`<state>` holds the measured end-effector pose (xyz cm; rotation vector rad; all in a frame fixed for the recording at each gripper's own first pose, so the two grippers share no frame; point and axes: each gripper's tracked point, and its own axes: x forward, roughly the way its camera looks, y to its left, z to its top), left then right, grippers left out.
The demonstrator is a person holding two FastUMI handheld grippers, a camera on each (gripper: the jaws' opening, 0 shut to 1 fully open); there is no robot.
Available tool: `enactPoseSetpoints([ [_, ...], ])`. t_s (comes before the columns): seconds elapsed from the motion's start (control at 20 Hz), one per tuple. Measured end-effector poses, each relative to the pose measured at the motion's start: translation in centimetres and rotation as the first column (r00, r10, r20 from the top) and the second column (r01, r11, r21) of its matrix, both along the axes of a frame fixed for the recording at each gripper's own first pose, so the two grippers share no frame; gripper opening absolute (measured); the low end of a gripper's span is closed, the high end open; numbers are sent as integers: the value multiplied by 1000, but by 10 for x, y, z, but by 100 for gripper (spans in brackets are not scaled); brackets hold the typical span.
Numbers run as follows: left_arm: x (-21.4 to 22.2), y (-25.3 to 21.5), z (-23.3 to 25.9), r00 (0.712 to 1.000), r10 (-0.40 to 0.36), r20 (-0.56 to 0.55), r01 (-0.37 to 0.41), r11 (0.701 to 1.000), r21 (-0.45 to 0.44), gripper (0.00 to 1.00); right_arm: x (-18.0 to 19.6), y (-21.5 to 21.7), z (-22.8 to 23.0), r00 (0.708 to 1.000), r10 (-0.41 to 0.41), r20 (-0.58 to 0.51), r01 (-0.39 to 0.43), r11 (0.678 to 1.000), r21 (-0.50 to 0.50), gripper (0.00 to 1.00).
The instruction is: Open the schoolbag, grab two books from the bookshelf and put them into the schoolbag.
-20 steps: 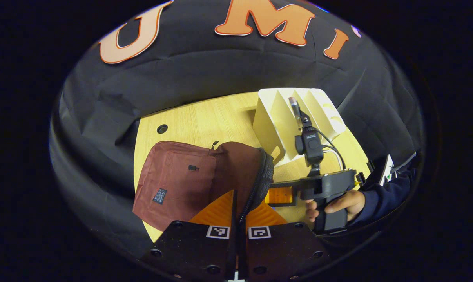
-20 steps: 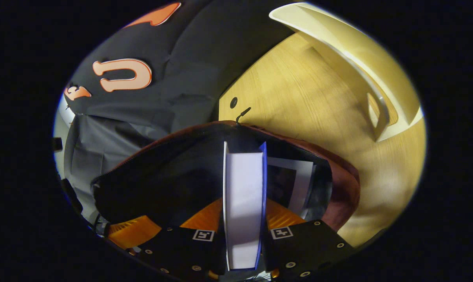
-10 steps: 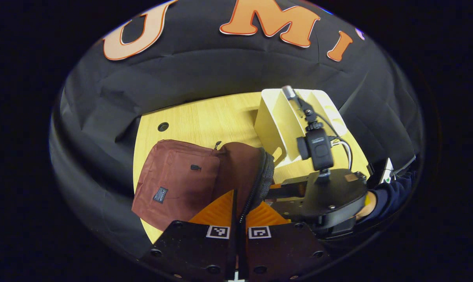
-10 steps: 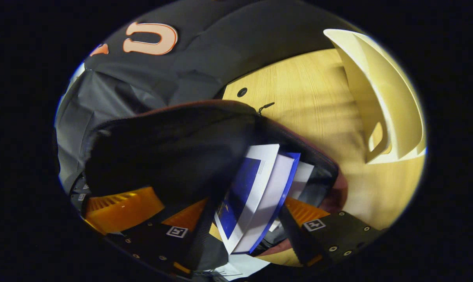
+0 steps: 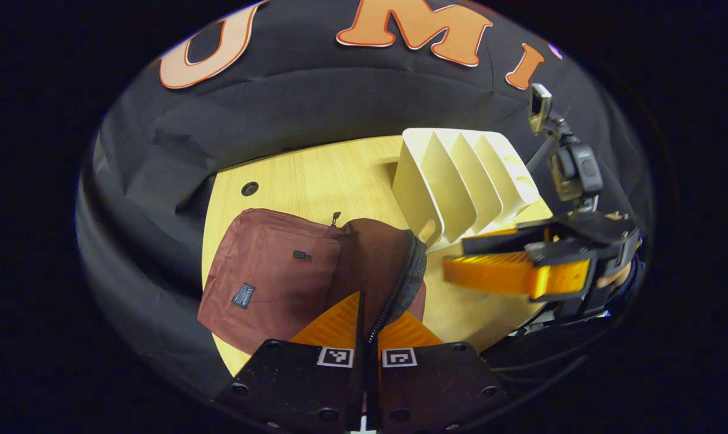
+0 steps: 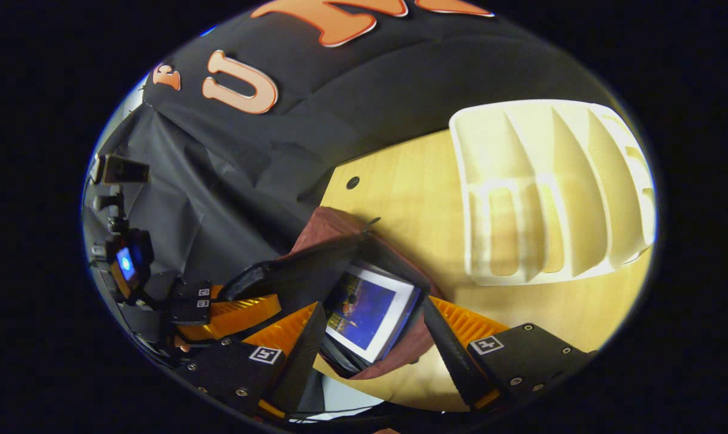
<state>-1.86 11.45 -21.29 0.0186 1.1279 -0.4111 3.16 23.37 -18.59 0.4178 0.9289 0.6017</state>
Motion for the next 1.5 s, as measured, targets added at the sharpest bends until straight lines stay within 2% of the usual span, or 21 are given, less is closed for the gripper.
enactPoseSetpoints([
  [0.1, -4, -7, 0, 1000, -8, 1, 8, 1000, 2, 4, 5, -26, 10, 999, -42, 21, 42, 999, -3, 97],
  [0.25, -9, -23, -1, 1000, -25, 0, 25, 1000, -11, 16, 13, -64, 29, 991, -100, 90, 103, 994, -33, 97],
  [0.35, -9, -28, -3, 1000, -20, 8, 20, 1000, 10, 20, 24, -88, 40, 977, -129, 171, 144, 986, -78, 97],
  [0.45, -9, -43, -3, 1000, -19, 14, 19, 1000, -4, 25, 32, -105, 56, 959, -163, 233, 184, 980, -73, 97],
  [0.6, -9, -64, 1, 999, -27, 33, 28, 999, -36, 36, 43, -129, 72, 924, -232, 304, 263, 963, -65, 97],
  [0.7, -1, -79, 2, 998, -5, 65, 10, 998, -64, 42, 52, -145, 78, 896, -238, 376, 294, 951, -100, 97],
  [0.8, 1, -94, 4, 996, 24, 81, -15, 994, -106, 54, 52, -164, 80, 866, -233, 442, 330, 931, -156, 97],
  [0.85, 5, -100, 7, 994, 35, 104, -23, 994, -111, 70, 54, -169, 83, 847, -234, 477, 350, 921, -169, 97],
  [1.0, 21, -115, 27, 978, 38, 207, -19, 995, -95, 72, 58, -176, 97, 799, -239, 551, 385, 908, -165, 97],
  [1.1, 31, -124, 44, 956, 32, 293, -10, 997, -76, 88, 56, -183, 110, 764, -253, 593, 417, 896, -155, 97],
  [1.25, 51, -136, 79, 893, 52, 447, -30, 998, -56, 90, 53, -192, 132, 701, -260, 664, 459, 878, -140, 97],
  [1.5, 82, -125, 142, 725, 129, 677, -135, 990, -45, 90, 48, -202, 163, 594, -261, 761, 523, 844, -118, 97],
])
